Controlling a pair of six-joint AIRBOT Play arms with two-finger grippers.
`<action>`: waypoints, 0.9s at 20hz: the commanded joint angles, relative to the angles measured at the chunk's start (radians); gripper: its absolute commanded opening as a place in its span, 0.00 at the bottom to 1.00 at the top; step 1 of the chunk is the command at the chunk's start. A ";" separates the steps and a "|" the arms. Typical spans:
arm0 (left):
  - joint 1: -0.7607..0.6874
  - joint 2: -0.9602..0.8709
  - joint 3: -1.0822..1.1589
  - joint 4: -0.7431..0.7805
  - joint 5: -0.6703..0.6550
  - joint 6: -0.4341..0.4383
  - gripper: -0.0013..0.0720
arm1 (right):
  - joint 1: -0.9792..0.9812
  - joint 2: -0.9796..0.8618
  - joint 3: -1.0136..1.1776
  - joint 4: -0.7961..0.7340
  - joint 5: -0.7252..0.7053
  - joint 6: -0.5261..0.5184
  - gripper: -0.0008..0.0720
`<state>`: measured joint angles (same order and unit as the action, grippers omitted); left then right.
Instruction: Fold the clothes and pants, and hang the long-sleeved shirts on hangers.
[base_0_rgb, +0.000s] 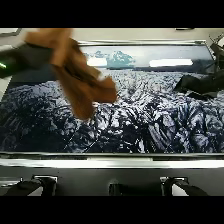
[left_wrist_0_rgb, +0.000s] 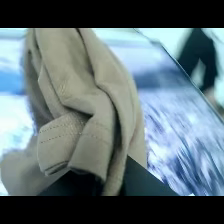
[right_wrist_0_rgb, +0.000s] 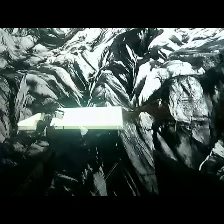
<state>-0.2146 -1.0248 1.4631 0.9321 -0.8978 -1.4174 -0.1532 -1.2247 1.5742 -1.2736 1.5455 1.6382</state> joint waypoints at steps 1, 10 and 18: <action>-0.269 -0.009 -0.130 0.119 0.079 -0.095 0.05 | 0.001 0.028 0.000 0.002 0.076 0.006 0.95; -0.607 -0.490 -0.151 -0.022 -0.065 -0.096 0.99 | 0.001 0.026 -0.006 -0.003 0.058 0.019 0.94; -0.125 -0.444 0.051 0.105 -0.489 -0.109 0.99 | 0.001 0.026 -0.387 -0.004 -0.023 -0.036 0.95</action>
<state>-0.4850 -1.4704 1.4986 1.0214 -1.1843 -1.5192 -0.1532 -1.1984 1.3510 -1.2896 1.5692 1.6249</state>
